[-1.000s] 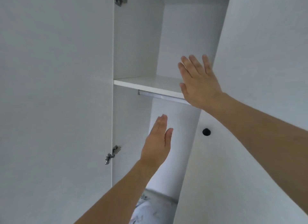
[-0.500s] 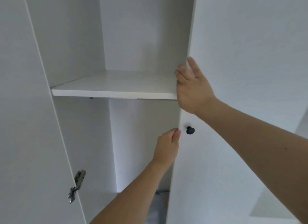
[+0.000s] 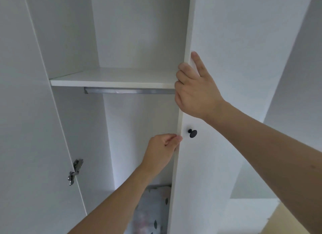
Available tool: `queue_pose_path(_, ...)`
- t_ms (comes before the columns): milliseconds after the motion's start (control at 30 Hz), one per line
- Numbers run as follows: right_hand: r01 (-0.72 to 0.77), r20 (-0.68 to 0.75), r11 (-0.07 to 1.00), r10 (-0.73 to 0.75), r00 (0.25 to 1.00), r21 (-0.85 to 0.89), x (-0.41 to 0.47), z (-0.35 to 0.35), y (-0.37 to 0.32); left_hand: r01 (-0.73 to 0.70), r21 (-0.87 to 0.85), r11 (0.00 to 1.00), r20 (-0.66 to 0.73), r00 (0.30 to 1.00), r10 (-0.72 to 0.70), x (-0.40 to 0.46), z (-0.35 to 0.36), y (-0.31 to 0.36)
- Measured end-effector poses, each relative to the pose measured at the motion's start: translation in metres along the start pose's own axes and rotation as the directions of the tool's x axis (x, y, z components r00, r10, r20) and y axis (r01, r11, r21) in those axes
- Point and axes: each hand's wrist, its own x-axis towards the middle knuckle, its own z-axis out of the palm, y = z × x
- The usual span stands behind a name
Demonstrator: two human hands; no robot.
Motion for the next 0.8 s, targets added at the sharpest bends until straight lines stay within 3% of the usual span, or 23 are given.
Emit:
queue_pose_path(167,0.013,-0.126,0.999,-0.006,0.992,0.053,-0.061,-0.051,0.029,-0.044,-0.055,0.998,0.073,0.996,0.048,-0.049,0.039,0.033)
queue_pose_path(333,0.053,-0.167,0.998,-0.045,0.985,0.042,-0.113,-0.094,0.066,-0.036,-0.187,0.982,0.296,0.951,0.091,-0.061,0.083,0.058)
queue_pose_path(500,0.028,-0.057,0.998,-0.031,0.998,-0.065,-0.173,-0.13,0.107,-0.034,-0.151,0.988,0.512,0.852,0.107,-0.056,0.15,0.073)
queue_pose_path(667,-0.087,0.025,0.975,0.094,0.995,-0.206,-0.217,-0.154,0.142,-0.148,0.029,0.989,0.552,0.827,0.107,-0.058,0.216,0.098)
queue_pose_path(800,-0.133,0.114,0.939,0.177,0.978,-0.317,-0.247,-0.166,0.173,-0.193,0.061,0.979,0.508,0.851,0.136,-0.07,0.266,0.117)
